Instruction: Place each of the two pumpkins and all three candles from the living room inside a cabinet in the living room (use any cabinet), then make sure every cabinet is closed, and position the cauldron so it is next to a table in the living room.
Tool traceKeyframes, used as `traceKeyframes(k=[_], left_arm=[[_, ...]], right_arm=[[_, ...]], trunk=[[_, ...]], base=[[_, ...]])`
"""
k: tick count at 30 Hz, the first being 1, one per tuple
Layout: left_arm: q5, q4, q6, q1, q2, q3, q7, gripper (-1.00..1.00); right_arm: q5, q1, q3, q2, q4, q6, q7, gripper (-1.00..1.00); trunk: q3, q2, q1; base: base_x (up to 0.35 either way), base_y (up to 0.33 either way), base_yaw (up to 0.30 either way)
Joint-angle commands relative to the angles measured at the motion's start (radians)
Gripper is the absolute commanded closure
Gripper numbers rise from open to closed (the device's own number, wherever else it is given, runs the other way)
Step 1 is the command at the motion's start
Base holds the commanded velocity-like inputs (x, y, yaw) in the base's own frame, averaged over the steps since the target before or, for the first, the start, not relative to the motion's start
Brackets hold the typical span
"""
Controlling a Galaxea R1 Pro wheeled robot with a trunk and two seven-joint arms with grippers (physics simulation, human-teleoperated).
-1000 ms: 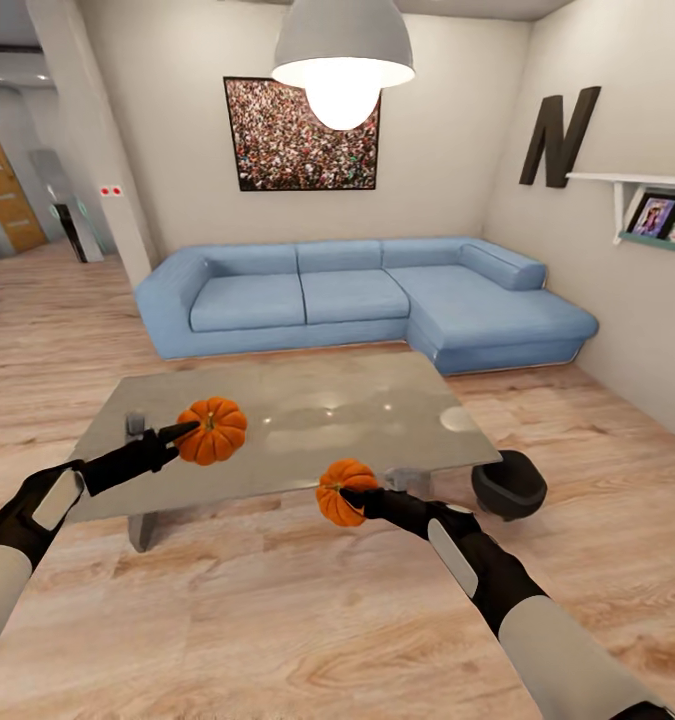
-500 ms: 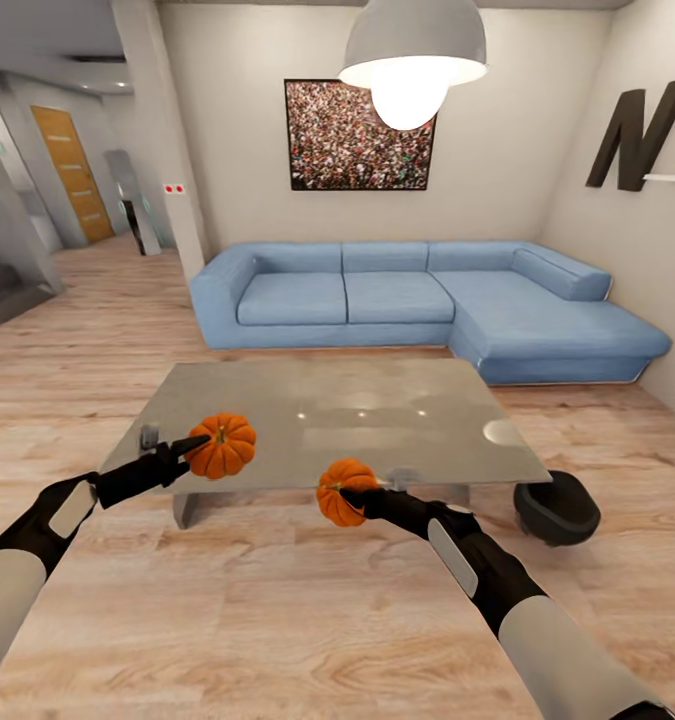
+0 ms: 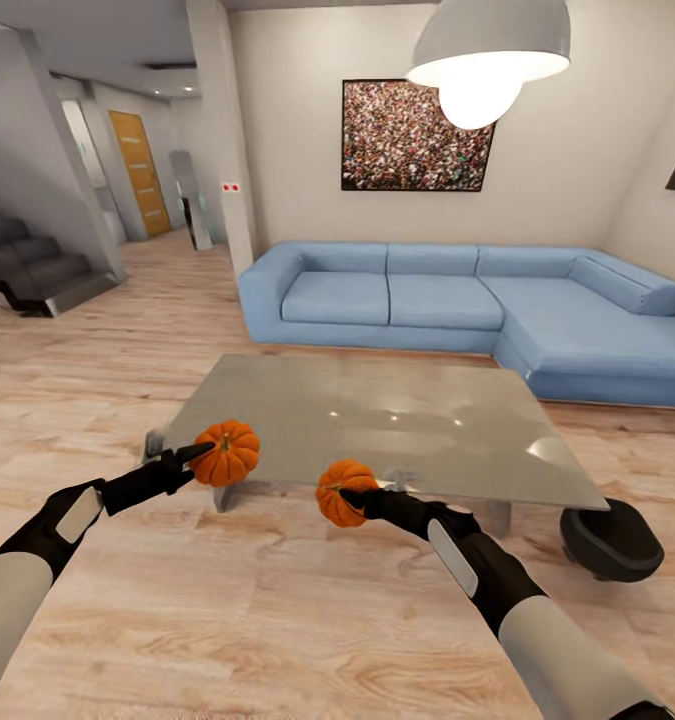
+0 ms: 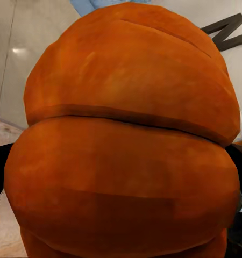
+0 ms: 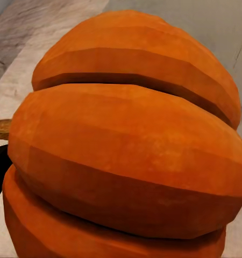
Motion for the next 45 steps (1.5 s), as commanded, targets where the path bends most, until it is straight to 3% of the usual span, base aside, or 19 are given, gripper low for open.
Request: traceKeyframes(k=[1, 45], left_arm=[[0.006, -0.001, 0.003, 0.000, 0.000, 0.002, -0.001, 1.00], [0.007, -0.001, 0.003, 0.000, -0.005, 0.002, -0.001, 1.00]], right_arm=[[-0.004, 0.000, 0.000, 0.001, -0.001, 0.000, -0.001, 1.00], [-0.006, 0.000, 0.000, 0.004, 0.001, -0.001, -0.003, 1.00]], trunk=[[0.000, 0.000, 0.000], [0.000, 0.000, 0.000]], base=[[0.000, 0.000, 0.285], [0.000, 0.000, 0.285]])
